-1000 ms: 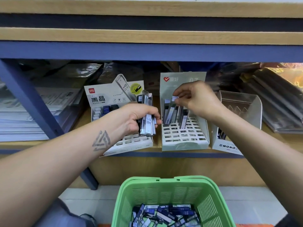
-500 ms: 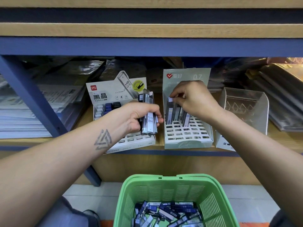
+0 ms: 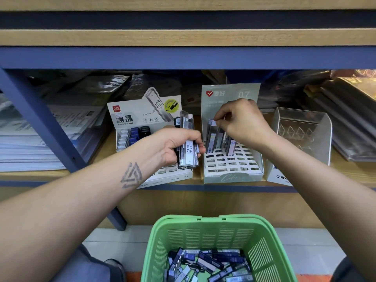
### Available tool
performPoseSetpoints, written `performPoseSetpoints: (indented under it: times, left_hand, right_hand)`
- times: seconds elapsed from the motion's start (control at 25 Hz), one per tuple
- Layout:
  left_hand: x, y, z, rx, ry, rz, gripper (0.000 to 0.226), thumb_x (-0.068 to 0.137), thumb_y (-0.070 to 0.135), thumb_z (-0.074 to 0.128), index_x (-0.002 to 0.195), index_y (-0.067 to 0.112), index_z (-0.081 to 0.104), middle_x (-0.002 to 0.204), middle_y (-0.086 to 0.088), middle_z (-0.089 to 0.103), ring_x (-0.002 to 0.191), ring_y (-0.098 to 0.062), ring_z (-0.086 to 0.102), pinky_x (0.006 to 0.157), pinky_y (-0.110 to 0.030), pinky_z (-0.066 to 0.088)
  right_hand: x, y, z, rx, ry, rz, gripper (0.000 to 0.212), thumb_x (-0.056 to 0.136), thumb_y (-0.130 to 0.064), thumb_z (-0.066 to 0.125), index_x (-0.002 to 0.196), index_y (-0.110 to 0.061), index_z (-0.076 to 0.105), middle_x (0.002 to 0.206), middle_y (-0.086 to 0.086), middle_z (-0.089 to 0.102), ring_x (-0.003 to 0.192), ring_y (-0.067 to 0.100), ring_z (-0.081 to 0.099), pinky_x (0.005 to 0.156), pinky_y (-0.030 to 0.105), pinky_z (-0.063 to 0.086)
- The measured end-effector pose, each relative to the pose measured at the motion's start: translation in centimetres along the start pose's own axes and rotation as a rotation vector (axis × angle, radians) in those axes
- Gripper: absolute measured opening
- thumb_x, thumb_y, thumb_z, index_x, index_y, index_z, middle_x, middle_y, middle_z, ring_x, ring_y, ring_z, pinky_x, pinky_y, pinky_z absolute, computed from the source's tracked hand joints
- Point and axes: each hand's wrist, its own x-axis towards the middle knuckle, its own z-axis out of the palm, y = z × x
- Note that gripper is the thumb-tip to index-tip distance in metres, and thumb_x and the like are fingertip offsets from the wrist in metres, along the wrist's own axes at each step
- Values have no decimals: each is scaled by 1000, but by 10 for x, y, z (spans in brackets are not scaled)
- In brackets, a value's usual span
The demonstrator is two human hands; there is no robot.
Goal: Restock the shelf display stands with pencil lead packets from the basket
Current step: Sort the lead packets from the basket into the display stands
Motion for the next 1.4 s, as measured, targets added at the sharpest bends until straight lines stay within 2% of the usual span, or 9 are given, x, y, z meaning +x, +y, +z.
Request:
performPoseSetpoints:
  times: [0.16, 0.28, 0.52, 0.68, 0.96, 1.2, 1.4]
  left_hand:
    - [-2, 1, 0, -10, -1, 7, 5, 88, -6, 62, 85, -2, 61, 64, -15, 70, 55, -17, 71, 55, -30, 59]
    - [-2, 0, 1, -10, 1, 6, 5, 88, -5, 62, 84, -2, 61, 64, -15, 70, 55, -17, 71, 55, -30, 59]
    - [-2, -2, 3, -11, 4, 18, 8, 90, -4, 61, 82, -1, 61, 65, -15, 70, 56, -16, 71, 58, -29, 60]
    - [-2, -4, 5, -5, 4, 22, 8, 90, -5, 60, 84, 0, 60, 65, -14, 69, 55, -16, 70, 57, -29, 59]
    - [-3, -5, 7, 13, -7, 23, 8, 89, -5, 60, 83, 0, 60, 66, -14, 70, 55, -15, 70, 58, -29, 60]
    - [-3, -4, 9, 13, -6, 25, 8, 89, -4, 61, 81, -1, 61, 68, -14, 69, 56, -16, 70, 58, -28, 60]
    - [-4, -4, 10, 8, -9, 20, 9, 90, -3, 60, 81, 0, 61, 68, -14, 69, 58, -16, 70, 60, -28, 60]
  right_hand:
    - [0, 5, 0, -37, 29, 33, 15, 88, -15, 69, 90, -26, 78, 99, -5, 75, 97, 22, 67, 92, 42, 54]
    - [0, 2, -3, -111, -1, -10, 14, 88, -15, 68, 91, -24, 77, 99, -3, 75, 97, 25, 66, 94, 45, 52]
    - [3, -10, 4, -189, -40, -177, 11, 90, -15, 66, 95, -21, 74, 98, 3, 73, 94, 30, 65, 87, 38, 50]
    - [2, -11, 0, -162, -74, -161, 8, 88, -23, 71, 96, -22, 70, 95, 0, 71, 93, 27, 63, 84, 34, 44]
    - [2, -12, -9, -92, -161, -111, 7, 84, -23, 80, 88, -25, 74, 91, -3, 72, 89, 20, 66, 82, 37, 56]
    - [5, -6, 1, -429, -18, -144, 5, 89, -17, 67, 91, -21, 67, 97, 9, 70, 93, 36, 62, 92, 42, 45]
    - [8, -3, 4, -248, -15, -101, 11, 89, -15, 68, 95, -23, 73, 99, 6, 72, 95, 32, 65, 81, 40, 54]
